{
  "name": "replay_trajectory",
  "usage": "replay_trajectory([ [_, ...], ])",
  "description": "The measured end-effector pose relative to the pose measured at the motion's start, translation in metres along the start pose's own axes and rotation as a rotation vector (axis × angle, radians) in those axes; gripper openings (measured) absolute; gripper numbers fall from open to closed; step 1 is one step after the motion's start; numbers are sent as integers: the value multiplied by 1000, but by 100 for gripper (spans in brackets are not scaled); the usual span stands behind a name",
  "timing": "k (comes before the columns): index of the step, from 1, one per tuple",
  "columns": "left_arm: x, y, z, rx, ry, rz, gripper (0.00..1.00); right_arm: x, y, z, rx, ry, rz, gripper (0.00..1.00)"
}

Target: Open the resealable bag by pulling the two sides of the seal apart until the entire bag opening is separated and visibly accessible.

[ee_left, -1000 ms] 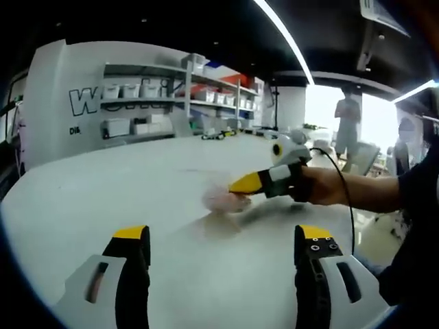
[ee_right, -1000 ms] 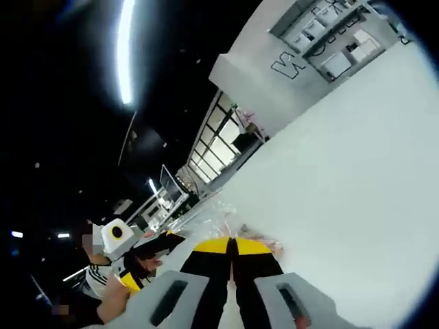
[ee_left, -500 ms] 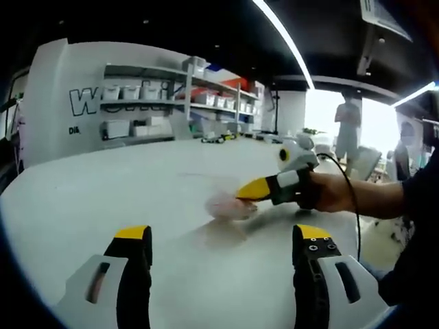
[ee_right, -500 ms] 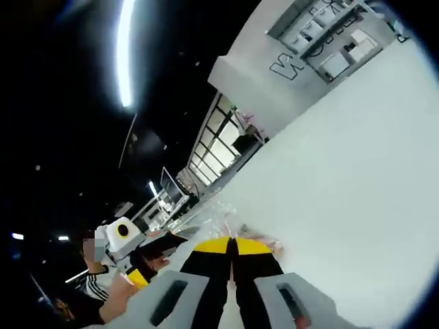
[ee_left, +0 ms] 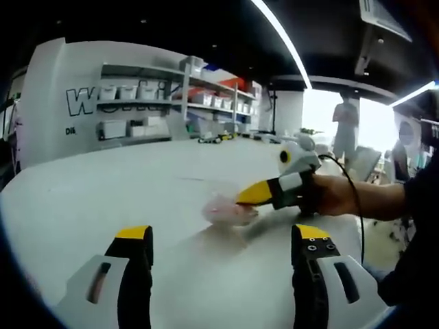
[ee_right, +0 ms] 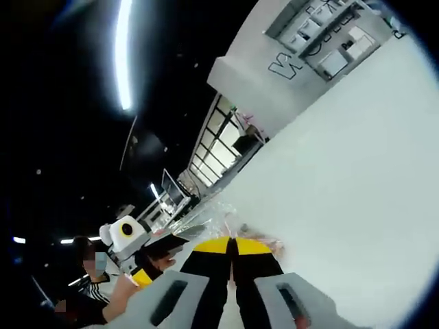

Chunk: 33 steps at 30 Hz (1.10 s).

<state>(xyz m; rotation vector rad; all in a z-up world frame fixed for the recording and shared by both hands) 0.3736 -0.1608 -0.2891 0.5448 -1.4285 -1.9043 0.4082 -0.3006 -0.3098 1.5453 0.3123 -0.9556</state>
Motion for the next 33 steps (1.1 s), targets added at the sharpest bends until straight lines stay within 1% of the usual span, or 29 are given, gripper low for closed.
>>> replay_trajectory([
  [10, -3, -1, -9, 16, -28, 16, 76, 1, 0, 1, -5, 4, -8, 0],
  [18, -6, -2, -19, 18, -31, 12, 70, 1, 0, 0, -10, 8, -17, 0],
  [24, -6, -6, -30, 14, -55, 35, 68, 1, 0, 0, -12, 10, -20, 0],
  [33, -8, -4, -41, 25, -85, 62, 63, 3, 1, 2, -19, 12, -23, 0],
])
Point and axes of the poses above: the point that each gripper's makers call its tool centre point, and the gripper's own axes: z roughly backward along the fingers, x roughly to its right, y roughly out of its top, the point moved 5 cm from there along z, roughly backward along the fingers, and after that the axes turned 3 degrees about -x, right-handed, at the moved point
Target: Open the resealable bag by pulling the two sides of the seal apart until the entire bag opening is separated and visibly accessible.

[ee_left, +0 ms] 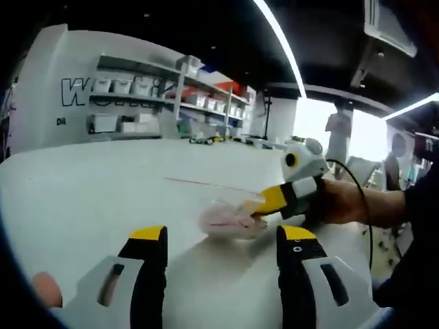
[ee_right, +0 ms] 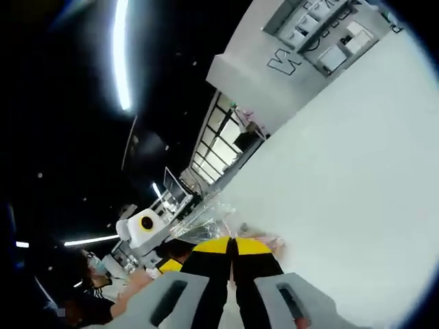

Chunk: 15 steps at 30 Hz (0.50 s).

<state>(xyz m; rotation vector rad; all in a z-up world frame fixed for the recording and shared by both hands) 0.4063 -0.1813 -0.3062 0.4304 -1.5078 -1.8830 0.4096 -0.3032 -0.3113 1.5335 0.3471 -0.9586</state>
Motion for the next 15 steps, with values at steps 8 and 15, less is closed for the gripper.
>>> replay_trajectory([
  [8, 0, 3, -3, 33, -24, 43, 60, -1, -2, 0, -4, 2, -5, 0],
  [15, -1, 4, -7, 41, -28, 47, 54, -6, -9, 0, -9, 2, -11, 0],
])
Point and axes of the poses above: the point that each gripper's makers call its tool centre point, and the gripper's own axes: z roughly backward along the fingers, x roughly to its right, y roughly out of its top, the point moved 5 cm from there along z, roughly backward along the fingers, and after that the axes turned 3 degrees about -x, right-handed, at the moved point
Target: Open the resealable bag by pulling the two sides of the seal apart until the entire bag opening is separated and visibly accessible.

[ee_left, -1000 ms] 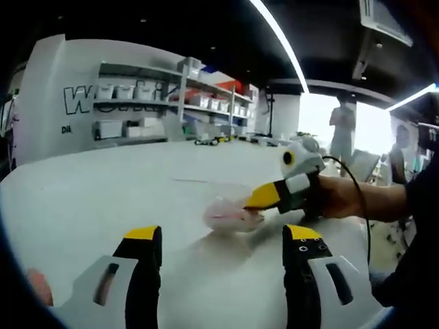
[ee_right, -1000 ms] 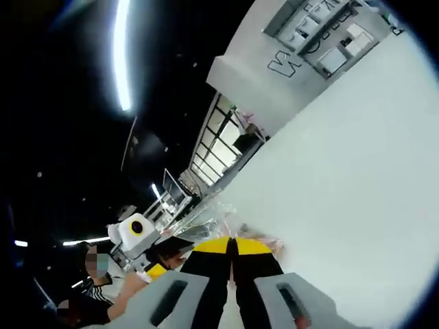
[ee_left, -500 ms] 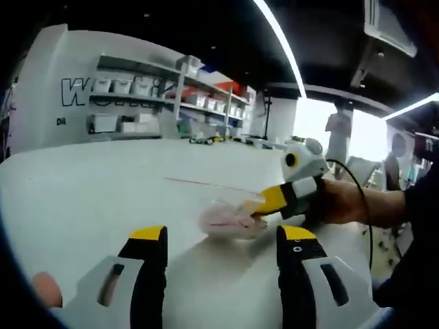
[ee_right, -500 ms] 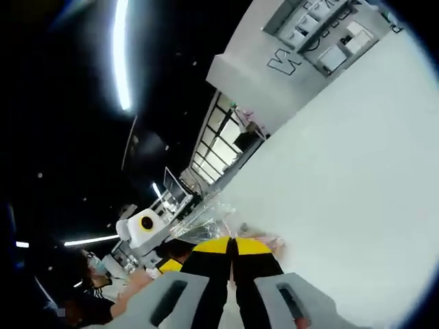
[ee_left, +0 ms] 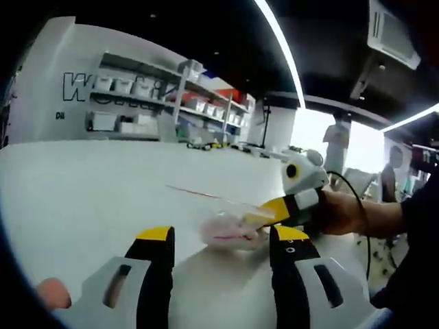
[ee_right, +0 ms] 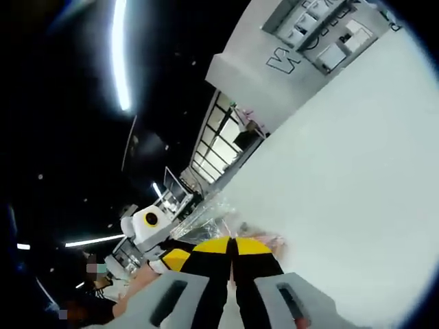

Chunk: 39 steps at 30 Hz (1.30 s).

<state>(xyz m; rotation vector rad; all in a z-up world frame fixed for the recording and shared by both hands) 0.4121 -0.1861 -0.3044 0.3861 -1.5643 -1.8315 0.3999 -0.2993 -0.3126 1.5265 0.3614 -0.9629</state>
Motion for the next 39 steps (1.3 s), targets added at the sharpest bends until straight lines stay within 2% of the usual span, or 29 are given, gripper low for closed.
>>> replay_trajectory([
  [5, -1, -2, -5, 1, -7, -1, 48, -3, -5, 1, -4, 4, -21, 0],
  [10, -1, -3, -8, 0, -15, -6, 47, 0, -3, 5, -3, 6, -32, 0],
  [19, 4, 1, -11, 5, -51, -33, 41, -1, -9, 10, -27, 10, -26, 0],
  [24, 12, 2, -9, 8, -66, -58, 38, -3, -12, 12, -37, 17, 31, 1],
  [26, 12, 3, -10, 1, -68, -69, 37, -3, -13, 13, -38, 15, 40, 7],
  [30, 16, 3, -12, -8, -70, -97, 37, 0, -13, 21, -35, -8, 59, 12],
  [39, 26, 4, -15, -31, -72, -168, 37, 6, -16, 45, -48, -65, 98, 14],
])
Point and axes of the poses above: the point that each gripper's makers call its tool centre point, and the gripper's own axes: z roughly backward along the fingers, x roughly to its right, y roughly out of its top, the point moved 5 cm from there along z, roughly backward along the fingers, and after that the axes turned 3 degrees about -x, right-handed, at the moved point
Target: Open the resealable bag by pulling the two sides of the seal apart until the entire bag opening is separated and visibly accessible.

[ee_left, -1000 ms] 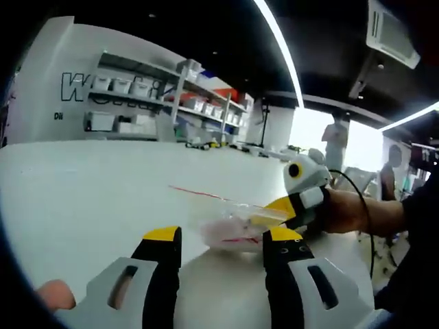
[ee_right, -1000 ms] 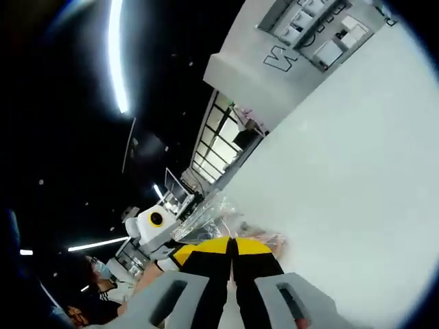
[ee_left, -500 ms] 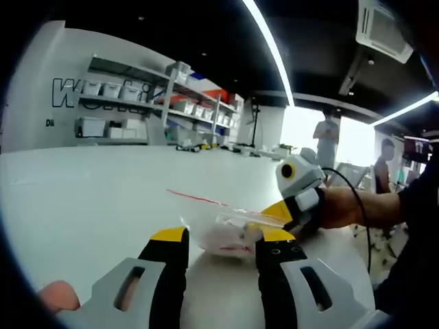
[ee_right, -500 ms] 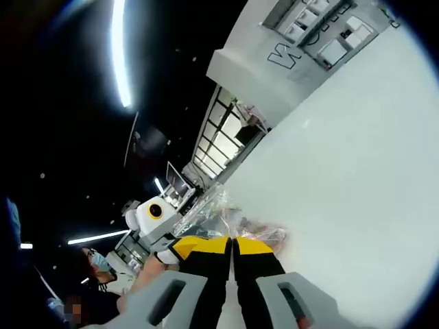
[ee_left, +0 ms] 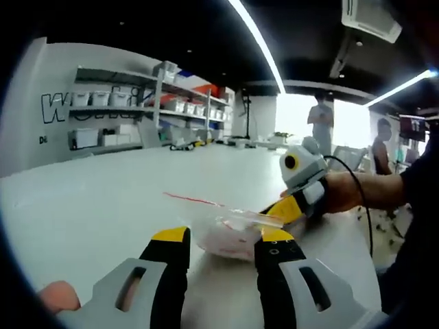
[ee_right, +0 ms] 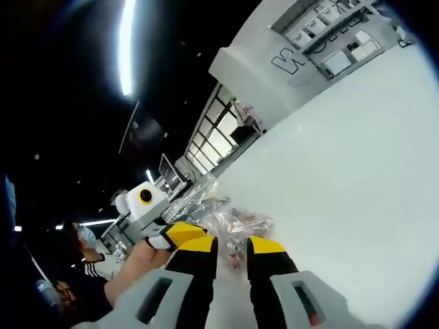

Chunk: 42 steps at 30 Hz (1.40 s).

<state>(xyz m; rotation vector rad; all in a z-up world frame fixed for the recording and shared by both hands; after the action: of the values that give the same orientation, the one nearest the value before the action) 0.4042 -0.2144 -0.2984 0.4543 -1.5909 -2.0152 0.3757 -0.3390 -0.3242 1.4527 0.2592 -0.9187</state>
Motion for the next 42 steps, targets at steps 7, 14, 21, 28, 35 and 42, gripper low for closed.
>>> replay_trajectory([
  [7, 0, 4, -3, -1, -6, -25, 37, 3, 0, 10, 11, -17, -3, 13],
  [14, 0, 7, -5, 6, -5, -49, 36, -2, 5, 18, 29, -20, 10, 13],
  [21, 12, 10, -8, 7, -9, -85, 36, -27, 40, 26, 42, -4, 76, 19],
  [28, 17, 14, -12, 2, -12, -118, 36, -35, 71, 10, -81, -6, 141, 27],
  [35, 18, 13, -14, 2, -17, -114, 36, -32, 86, -2, -110, -7, 130, 25],
  [42, 21, 14, -15, 3, -19, -118, 36, -36, 83, -7, -158, -8, 138, 24],
])
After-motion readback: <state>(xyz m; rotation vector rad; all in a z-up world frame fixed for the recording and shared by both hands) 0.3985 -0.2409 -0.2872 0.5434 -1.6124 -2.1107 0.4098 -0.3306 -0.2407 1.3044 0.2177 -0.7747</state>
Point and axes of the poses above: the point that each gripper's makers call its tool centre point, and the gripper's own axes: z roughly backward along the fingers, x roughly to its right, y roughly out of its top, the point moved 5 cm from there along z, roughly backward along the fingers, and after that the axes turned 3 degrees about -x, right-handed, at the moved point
